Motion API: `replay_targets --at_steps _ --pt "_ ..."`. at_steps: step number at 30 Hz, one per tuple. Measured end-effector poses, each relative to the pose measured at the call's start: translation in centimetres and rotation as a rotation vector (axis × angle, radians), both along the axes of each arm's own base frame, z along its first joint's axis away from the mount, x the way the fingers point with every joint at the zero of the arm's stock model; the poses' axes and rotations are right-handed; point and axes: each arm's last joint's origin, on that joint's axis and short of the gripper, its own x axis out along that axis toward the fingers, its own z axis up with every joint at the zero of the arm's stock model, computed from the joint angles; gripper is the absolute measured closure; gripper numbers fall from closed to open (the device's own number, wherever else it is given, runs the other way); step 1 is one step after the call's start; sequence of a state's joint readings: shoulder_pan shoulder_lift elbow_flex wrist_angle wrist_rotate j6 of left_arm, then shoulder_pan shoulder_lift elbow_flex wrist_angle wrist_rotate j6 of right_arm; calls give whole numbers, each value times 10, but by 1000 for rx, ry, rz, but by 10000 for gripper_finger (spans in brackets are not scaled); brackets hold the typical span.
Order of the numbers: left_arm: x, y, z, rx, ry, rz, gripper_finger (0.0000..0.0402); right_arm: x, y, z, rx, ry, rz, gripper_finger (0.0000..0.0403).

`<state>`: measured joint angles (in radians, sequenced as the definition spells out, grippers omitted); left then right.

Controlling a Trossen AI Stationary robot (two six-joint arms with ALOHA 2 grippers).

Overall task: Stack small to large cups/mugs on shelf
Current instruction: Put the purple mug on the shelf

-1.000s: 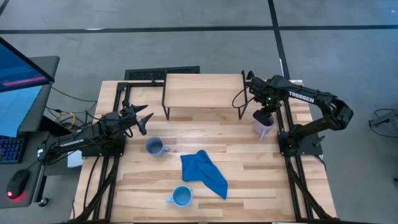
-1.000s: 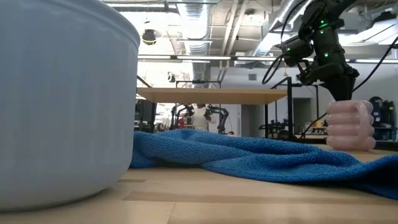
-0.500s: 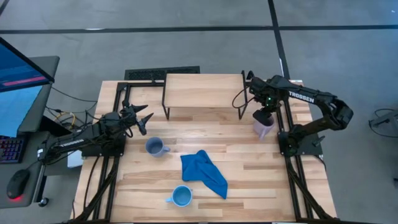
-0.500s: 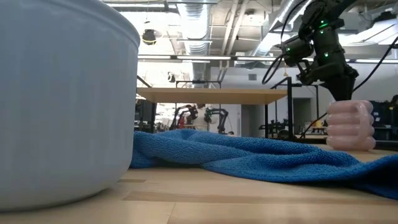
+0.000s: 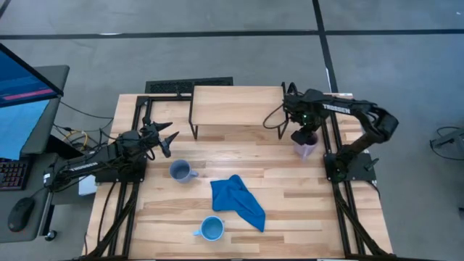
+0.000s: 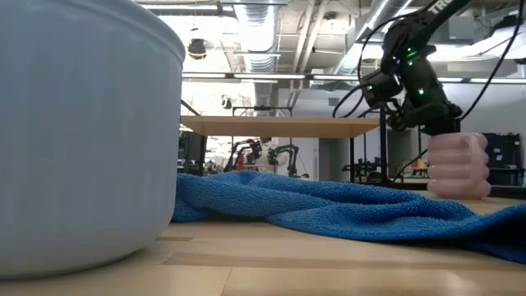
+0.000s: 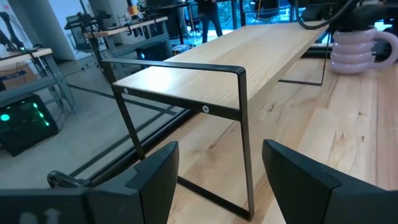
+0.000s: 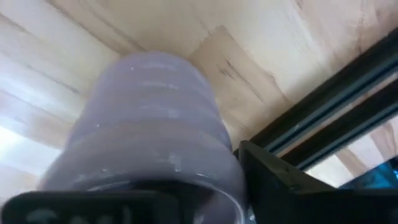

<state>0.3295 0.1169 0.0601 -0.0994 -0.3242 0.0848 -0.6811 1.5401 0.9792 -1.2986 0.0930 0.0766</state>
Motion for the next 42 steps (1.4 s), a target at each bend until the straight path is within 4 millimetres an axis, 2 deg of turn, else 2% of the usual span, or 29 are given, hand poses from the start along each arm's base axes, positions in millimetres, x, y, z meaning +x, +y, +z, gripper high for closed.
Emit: replay_targets --at_steps 7,22,32,42 --pt "0 0 0 0 0 0 178 -1 2 3 15 -17 22 361" --pt "0 0 0 0 0 0 178 -17 13 27 -24 -7 64 363" --pt "0 0 0 -1 0 0 178 -12 11 71 -43 -60 98 363" --pt "0 0 0 -1 -1 1 178 -3 3 130 -167 -210 134 363"
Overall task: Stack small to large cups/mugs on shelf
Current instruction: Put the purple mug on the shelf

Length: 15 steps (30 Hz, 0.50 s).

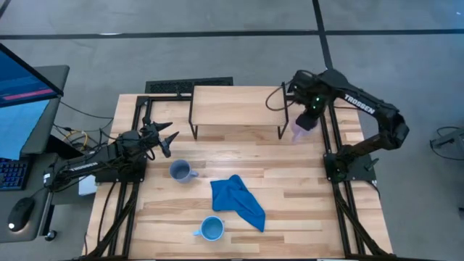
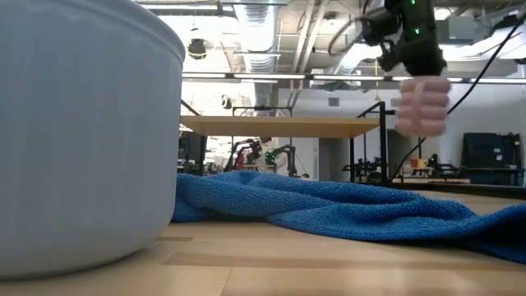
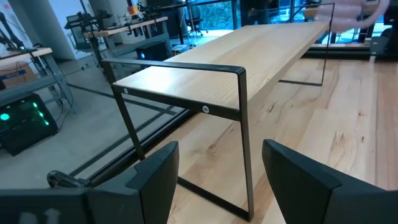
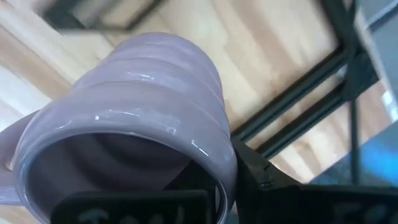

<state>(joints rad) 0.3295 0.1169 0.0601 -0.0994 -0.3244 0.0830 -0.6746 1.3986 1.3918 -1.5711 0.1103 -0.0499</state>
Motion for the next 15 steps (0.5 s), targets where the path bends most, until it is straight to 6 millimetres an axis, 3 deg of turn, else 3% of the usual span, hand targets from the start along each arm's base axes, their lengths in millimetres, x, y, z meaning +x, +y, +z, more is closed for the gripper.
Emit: replay_targets --at_steps 7,15 --pt "0 0 0 0 0 0 178 1 -3 34 -119 -74 5 364" --pt "0 0 0 0 0 1 178 0 -4 55 -215 -101 26 364"
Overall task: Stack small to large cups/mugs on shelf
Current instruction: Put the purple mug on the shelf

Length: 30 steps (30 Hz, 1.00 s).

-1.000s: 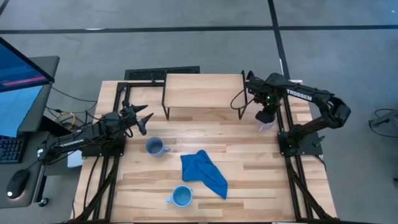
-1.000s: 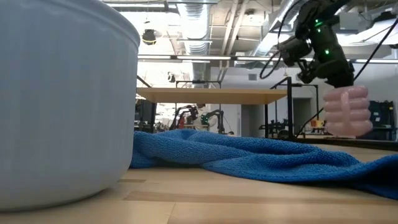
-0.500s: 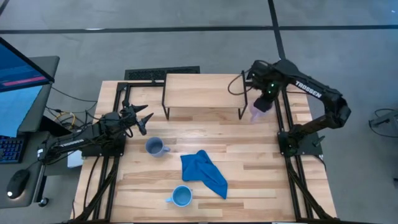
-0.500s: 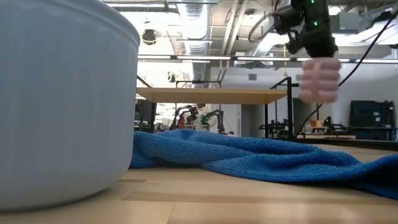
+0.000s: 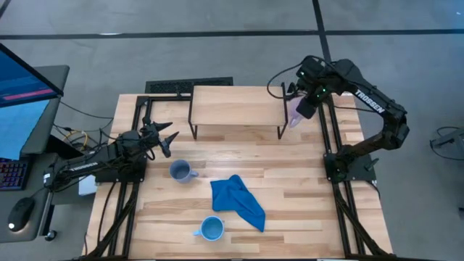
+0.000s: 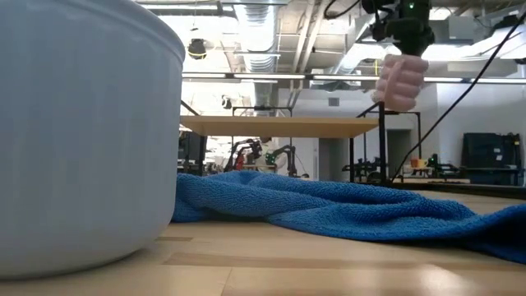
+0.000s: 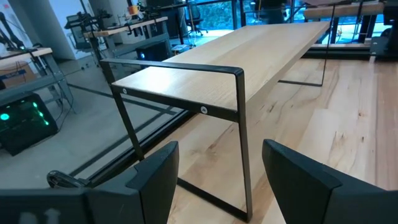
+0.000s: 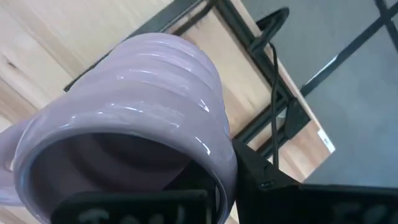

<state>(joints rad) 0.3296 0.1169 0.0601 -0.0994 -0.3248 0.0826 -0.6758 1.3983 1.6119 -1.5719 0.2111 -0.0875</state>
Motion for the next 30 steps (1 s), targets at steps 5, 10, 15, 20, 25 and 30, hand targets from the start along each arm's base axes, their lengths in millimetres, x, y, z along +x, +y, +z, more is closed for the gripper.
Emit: replay_targets --at_steps 5,10,15,20,25,30 --pt "0 0 0 0 0 0 178 1 2 8 -21 -18 26 364" --pt "0 0 0 0 0 0 178 5 0 15 -49 -31 49 364" --pt "0 0 0 0 0 0 178 11 -6 26 -99 -49 75 364" --pt "0 0 0 0 0 1 178 24 -15 37 -115 -66 106 364" --pt "0 0 0 0 0 1 178 45 -30 42 -89 -95 176 364" --pt "0 0 0 0 0 2 178 71 -41 38 -71 -97 246 364"
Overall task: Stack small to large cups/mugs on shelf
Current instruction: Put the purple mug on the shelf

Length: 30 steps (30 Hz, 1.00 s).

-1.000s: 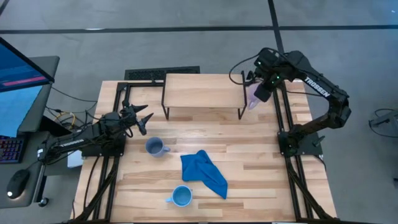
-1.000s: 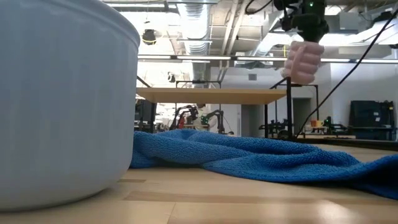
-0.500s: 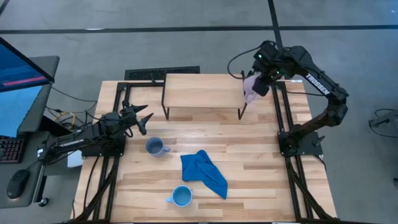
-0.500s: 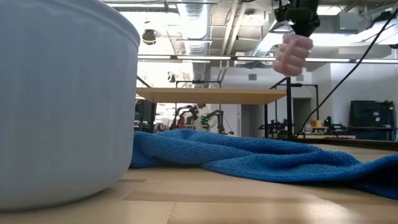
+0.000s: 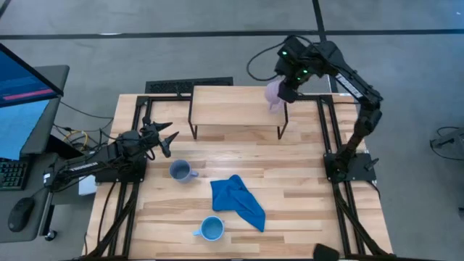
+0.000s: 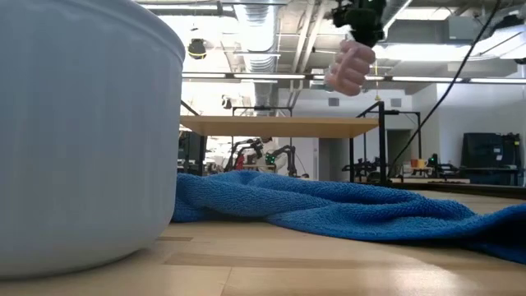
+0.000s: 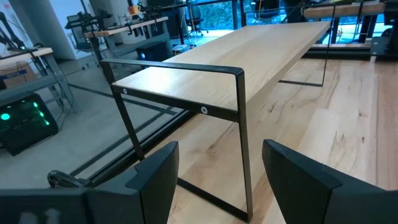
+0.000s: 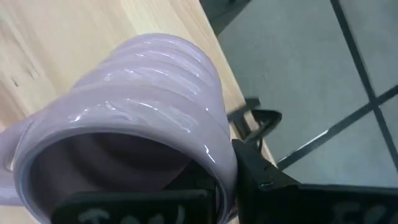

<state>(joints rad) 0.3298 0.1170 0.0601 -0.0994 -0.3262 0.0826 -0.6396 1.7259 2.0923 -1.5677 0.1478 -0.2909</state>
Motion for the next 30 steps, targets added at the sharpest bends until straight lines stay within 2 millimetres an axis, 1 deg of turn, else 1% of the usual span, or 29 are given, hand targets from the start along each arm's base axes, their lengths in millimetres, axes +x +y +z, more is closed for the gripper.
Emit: replay_targets --at_steps 3,7,10,16,21,25,30 --pt "0 0 0 0 0 0 178 14 -4 -6 5 28 46 364" --pt "0 0 0 0 0 0 178 32 -1 -12 20 29 114 364" --pt "0 0 0 0 0 1 178 47 0 -19 26 52 161 364" --pt "0 0 0 0 0 0 178 60 2 -32 28 110 245 364" --pt "0 0 0 0 0 1 178 58 -2 -32 28 111 235 364" --pt "0 0 0 0 0 1 178 52 -12 -32 37 98 162 364" --pt "0 0 0 -1 -1 1 178 45 -22 -32 40 97 124 364"
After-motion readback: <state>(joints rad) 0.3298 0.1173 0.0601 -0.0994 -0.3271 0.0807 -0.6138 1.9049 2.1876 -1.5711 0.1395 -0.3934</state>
